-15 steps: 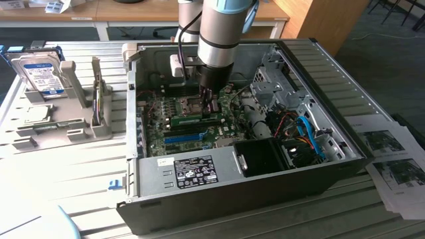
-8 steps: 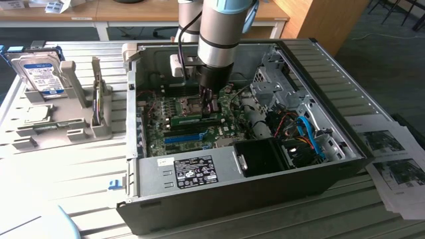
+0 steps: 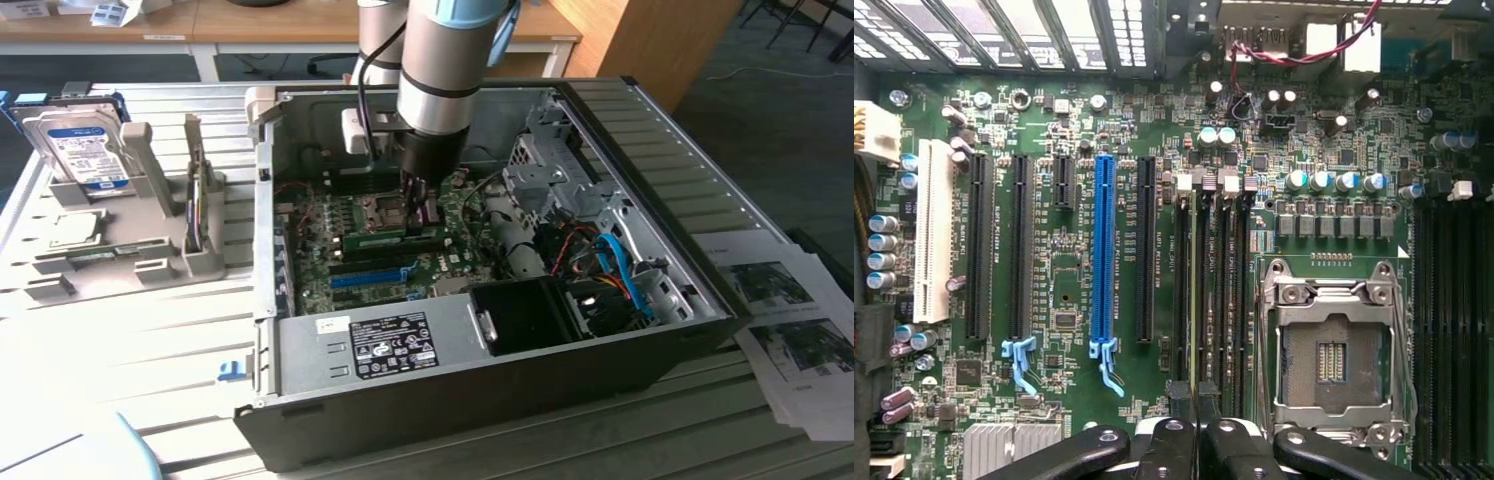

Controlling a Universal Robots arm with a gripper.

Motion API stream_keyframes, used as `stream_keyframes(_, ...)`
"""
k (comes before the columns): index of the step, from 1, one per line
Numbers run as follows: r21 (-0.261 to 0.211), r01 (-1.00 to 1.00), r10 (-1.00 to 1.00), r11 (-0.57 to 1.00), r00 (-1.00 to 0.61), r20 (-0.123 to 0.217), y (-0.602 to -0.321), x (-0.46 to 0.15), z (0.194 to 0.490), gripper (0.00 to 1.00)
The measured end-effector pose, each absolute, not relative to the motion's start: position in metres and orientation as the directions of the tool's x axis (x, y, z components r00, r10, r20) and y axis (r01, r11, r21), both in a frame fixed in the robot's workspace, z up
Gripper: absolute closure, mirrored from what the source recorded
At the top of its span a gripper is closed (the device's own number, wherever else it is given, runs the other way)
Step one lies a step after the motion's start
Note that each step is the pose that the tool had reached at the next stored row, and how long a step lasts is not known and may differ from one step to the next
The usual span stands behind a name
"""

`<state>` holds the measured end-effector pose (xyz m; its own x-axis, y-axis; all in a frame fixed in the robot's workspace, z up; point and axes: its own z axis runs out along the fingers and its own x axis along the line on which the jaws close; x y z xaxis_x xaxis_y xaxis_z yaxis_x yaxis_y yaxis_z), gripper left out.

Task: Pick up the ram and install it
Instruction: 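Insert the ram into the slot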

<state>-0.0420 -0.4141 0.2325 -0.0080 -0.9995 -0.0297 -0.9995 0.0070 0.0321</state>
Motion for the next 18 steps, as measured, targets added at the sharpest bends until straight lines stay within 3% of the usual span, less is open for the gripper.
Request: stream_keyframes(18,0.032,-0.999,-1.000,0.007,-0.008,-0.030,-0.4172,-0.0420,0.2356,0.89)
